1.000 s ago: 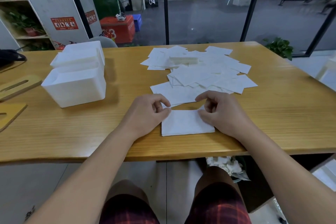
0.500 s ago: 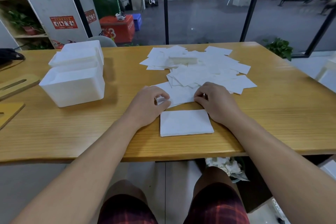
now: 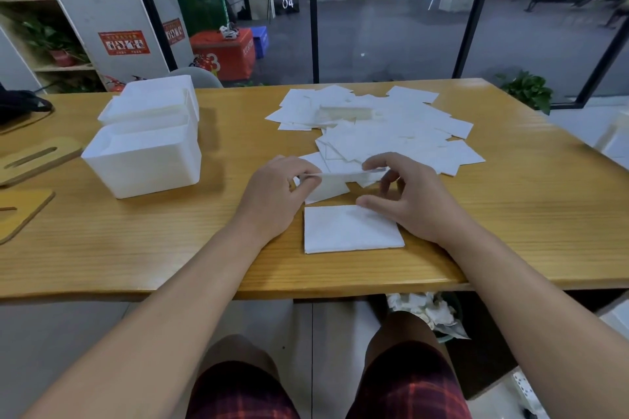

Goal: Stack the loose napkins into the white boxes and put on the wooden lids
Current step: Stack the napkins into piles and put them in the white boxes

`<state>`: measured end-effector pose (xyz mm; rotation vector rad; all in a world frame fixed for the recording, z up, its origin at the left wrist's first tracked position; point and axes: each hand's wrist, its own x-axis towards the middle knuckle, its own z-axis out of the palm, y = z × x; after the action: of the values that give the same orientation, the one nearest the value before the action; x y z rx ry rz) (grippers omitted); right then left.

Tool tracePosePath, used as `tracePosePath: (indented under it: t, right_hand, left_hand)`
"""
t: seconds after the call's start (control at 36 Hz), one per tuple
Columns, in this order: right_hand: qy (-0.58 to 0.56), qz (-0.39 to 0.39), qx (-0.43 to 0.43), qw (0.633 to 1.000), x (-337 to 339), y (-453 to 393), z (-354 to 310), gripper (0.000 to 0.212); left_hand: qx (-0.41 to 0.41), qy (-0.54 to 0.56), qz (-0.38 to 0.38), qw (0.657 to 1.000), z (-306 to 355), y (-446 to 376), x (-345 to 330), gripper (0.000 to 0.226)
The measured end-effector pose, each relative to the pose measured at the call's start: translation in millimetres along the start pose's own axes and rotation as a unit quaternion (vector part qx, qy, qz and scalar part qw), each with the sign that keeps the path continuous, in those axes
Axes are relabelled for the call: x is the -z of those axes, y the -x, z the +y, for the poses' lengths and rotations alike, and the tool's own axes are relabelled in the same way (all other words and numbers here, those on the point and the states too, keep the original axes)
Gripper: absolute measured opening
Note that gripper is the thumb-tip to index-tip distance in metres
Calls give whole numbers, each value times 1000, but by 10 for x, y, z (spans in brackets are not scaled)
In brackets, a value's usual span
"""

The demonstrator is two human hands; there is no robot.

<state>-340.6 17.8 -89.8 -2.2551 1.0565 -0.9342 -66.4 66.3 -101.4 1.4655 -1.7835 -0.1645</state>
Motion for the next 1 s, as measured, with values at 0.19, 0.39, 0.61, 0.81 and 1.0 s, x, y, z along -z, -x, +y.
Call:
tracePosePath:
  t: [0.19, 0.39, 0.61, 0.81, 1.0]
  right_hand:
    - [-44, 65, 26, 997, -19, -24, 25, 10]
    - [-224, 86, 11, 971, 75, -15, -113, 12]
    - [-140, 7, -90, 986, 117, 50, -73, 12]
    - [-69, -27, -82, 994, 76, 105, -68, 14]
    - [-24, -36, -64, 997, 9, 111, -13, 13]
  left_hand:
    - [-15, 14, 42, 999, 86, 58, 53, 15]
    - [2, 209, 59, 976, 319, 112, 138, 12]
    - [62, 188, -68, 978, 252, 140, 157, 30]
    - [42, 112, -137, 983, 287, 183, 170, 35]
    - [31, 76, -154, 985, 268, 200, 151, 32]
